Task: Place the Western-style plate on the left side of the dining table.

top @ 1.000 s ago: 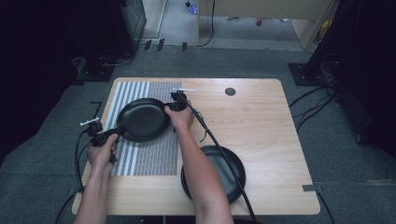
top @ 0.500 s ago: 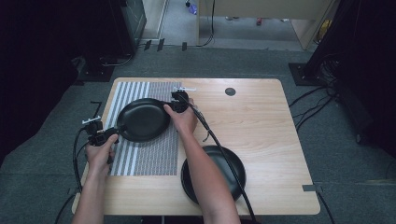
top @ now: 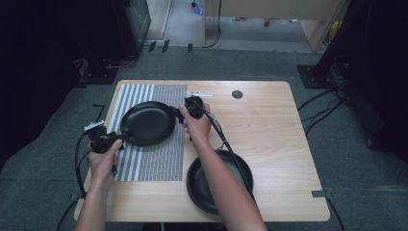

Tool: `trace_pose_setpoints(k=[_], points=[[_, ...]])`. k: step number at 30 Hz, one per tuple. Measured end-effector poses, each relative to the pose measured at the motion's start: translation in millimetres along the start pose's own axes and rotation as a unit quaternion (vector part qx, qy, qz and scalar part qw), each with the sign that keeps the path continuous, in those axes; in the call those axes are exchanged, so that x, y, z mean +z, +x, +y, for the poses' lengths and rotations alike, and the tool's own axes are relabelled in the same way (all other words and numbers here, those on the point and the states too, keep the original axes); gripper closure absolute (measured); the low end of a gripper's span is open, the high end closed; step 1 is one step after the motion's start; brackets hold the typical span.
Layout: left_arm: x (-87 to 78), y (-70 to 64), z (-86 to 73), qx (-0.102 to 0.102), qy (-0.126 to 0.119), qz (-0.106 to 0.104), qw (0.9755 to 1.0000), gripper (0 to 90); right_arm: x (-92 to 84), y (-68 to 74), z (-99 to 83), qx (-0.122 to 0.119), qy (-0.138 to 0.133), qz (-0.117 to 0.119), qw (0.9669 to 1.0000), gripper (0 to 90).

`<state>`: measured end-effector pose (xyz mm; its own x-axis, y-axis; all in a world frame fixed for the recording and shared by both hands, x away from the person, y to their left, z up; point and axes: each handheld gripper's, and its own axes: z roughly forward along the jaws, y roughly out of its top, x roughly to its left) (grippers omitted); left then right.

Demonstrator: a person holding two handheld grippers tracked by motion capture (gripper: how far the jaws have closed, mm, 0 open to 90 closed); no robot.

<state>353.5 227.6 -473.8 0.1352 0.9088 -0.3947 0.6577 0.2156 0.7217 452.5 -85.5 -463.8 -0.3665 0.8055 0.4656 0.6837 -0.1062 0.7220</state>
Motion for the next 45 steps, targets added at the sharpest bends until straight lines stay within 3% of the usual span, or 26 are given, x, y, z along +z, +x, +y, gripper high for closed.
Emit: trace_pose_setpoints(k=[2, 3, 5, 9, 16, 21, 35, 37, 45], points=[[-2.5, -0.8, -0.4, 0.002, -0.001, 0.000, 1.0000, 13.4, -4.6, 0.1, 0.7, 0.001, -0.002, -0.003, 1.0000, 29.2], [-4.9, -1.6, -1.0, 0.005, -0.002, 0.000, 1.0000, 13.1, -13.1, -0.8, 1.6, -0.012, -0.006, -0.012, 0.9998, 29.1], [-12.0, -3.1, -3.2, 0.017, -0.003, -0.012, 0.9998, 11.3, -22.0, -2.4, 1.5, -0.017, -0.013, -0.018, 0.9996, 29.1], [-20.5, -4.6, -6.7, 0.022, -0.010, -0.008, 0.9997, 10.8, -39.4, -6.9, 0.4, -0.028, -0.022, -0.028, 0.9990, 28.9], [-31.6, -9.3, -14.4, 0.033, -0.009, -0.004, 0.9994, 10.8, -63.4, -15.5, -6.9, -0.036, -0.024, -0.030, 0.9986, 27.1], [-43.0, -20.4, -22.9, 0.045, -0.014, -0.009, 0.9989, 10.7, -89.2, -27.6, -16.8, -0.045, -0.026, -0.029, 0.9983, 24.5], [-49.5, -32.9, -47.2, 0.079, -0.003, -0.006, 0.9968, 9.2, -140.5, -56.2, -39.9, -0.045, -0.031, -0.043, 0.9976, 21.1], [-51.9, -34.9, -52.6, 0.086, -0.002, -0.007, 0.9963, 8.6, -152.6, -61.3, -44.9, -0.054, -0.032, -0.043, 0.9971, 21.5], [-55.3, -32.7, -68.7, 0.089, 0.008, 0.007, 0.9959, 8.7, -180.4, -75.0, -59.1, -0.055, -0.049, -0.064, 0.9953, 17.9]])
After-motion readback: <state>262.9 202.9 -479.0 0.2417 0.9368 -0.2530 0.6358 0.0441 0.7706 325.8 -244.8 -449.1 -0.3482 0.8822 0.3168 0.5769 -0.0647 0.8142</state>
